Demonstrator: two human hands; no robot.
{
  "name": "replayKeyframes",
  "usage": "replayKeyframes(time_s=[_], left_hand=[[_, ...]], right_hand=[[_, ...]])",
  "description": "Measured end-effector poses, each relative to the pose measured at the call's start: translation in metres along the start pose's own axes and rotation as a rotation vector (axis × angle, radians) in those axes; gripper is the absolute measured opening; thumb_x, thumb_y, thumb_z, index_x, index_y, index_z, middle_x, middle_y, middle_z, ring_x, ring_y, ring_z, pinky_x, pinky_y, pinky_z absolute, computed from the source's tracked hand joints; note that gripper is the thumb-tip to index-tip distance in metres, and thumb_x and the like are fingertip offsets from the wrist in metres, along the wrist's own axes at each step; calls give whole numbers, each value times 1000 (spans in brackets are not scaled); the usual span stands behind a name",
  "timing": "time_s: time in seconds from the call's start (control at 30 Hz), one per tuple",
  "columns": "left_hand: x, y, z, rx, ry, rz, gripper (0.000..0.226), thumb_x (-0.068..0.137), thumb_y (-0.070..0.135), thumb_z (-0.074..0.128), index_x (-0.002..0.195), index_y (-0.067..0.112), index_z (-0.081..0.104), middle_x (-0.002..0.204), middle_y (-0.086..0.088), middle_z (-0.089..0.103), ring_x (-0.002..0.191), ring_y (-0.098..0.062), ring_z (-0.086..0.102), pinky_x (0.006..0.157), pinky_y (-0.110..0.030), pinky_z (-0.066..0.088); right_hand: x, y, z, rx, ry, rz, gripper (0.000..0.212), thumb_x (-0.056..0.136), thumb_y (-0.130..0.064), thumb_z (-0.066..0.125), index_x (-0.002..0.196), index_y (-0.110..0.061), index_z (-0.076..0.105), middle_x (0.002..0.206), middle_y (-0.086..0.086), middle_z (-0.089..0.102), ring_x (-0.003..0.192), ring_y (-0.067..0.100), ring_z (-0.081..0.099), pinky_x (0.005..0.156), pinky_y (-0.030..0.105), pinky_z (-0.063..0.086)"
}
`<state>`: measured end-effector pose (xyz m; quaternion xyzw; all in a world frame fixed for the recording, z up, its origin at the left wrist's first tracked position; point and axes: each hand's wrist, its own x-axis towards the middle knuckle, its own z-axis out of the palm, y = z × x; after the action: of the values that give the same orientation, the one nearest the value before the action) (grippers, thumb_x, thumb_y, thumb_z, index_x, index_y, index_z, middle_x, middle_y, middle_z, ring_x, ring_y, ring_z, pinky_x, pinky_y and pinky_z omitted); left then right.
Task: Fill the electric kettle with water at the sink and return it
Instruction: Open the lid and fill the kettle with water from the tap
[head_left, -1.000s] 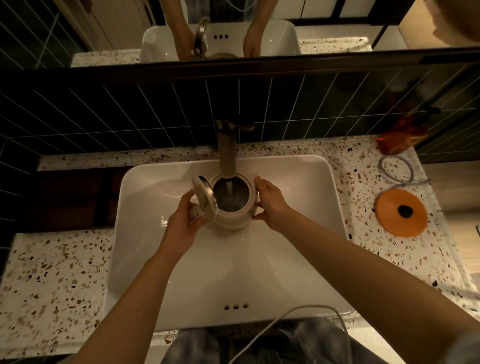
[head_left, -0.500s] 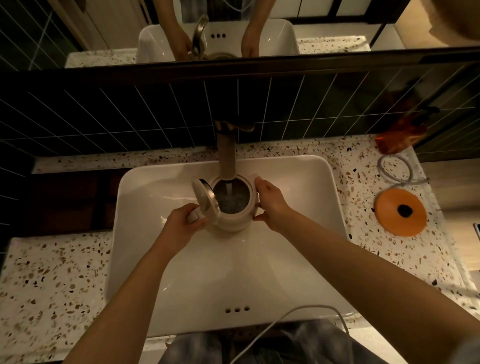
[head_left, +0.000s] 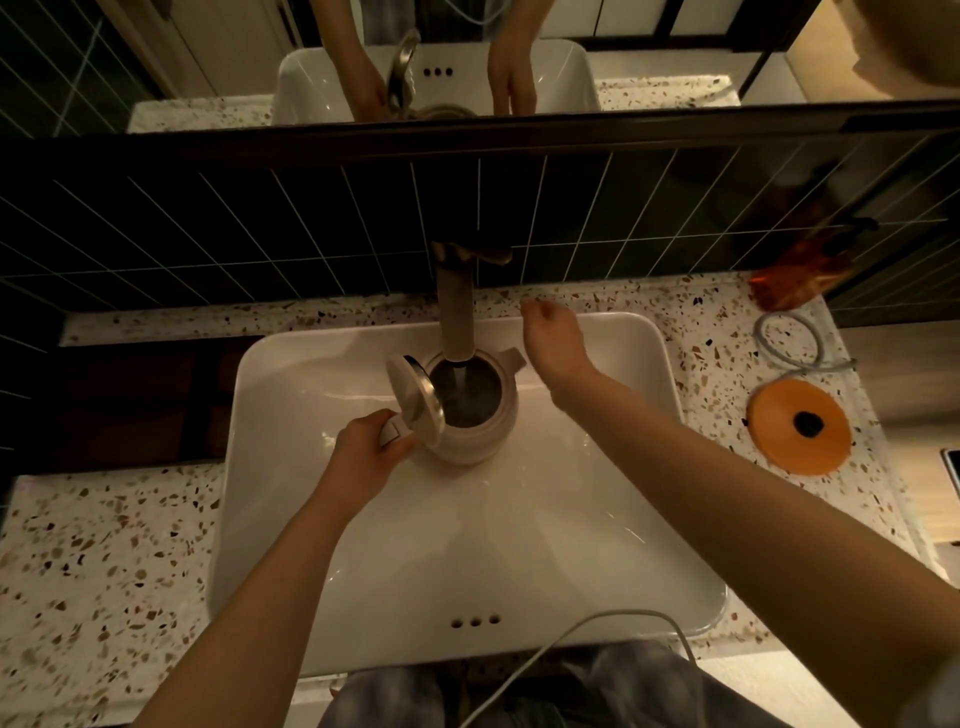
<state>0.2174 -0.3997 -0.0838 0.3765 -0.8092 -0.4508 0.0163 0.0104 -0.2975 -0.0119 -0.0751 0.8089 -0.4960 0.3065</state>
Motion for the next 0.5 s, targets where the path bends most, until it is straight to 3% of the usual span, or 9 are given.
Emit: replayKeyframes(time_s=[0.07, 0.17, 0.23, 0.33, 0.5], left_hand=[[1, 0, -1, 14, 2, 2, 9, 83, 17, 70, 82, 15, 61, 67, 1, 60, 63, -18, 54, 57, -30, 39], [1, 1, -1, 33, 6, -2, 9, 83, 16, 69, 82, 16, 60, 65, 3, 59, 62, -15, 53, 56, -29, 39], [0, 2, -1, 35, 15, 6, 9, 83, 15, 69, 81, 16, 59, 64, 7, 57, 61, -13, 53, 55, -27, 38], [-2, 3, 0, 23, 24, 9, 10, 83, 14, 69, 80, 16, 59, 63, 7, 57, 59, -9, 52, 54, -27, 38], [0, 1, 0, -10, 20, 3, 7, 82, 11, 69, 80, 10, 61, 68, -6, 61, 61, -18, 52, 58, -31, 38]], right_hand=[[3, -23, -5, 35, 23, -102, 39, 102, -33, 35, 115, -3, 58, 103, 12, 62, 92, 25, 58, 85, 38, 44], [12, -48, -5, 46, -89, -149, 41, 100, -42, 38, 112, -10, 61, 103, 10, 72, 98, 33, 65, 82, 39, 48], [21, -54, -5, 56, -143, -113, 30, 99, -33, 45, 107, -8, 60, 99, 11, 74, 91, 30, 68, 69, 29, 47], [24, -56, -11, 125, -219, -77, 13, 100, -13, 46, 102, -6, 56, 94, 12, 69, 75, 11, 66, 52, 12, 47], [26, -53, -14, 150, -269, -39, 24, 100, -17, 47, 116, -3, 58, 85, 3, 70, 80, 12, 67, 65, 21, 48]])
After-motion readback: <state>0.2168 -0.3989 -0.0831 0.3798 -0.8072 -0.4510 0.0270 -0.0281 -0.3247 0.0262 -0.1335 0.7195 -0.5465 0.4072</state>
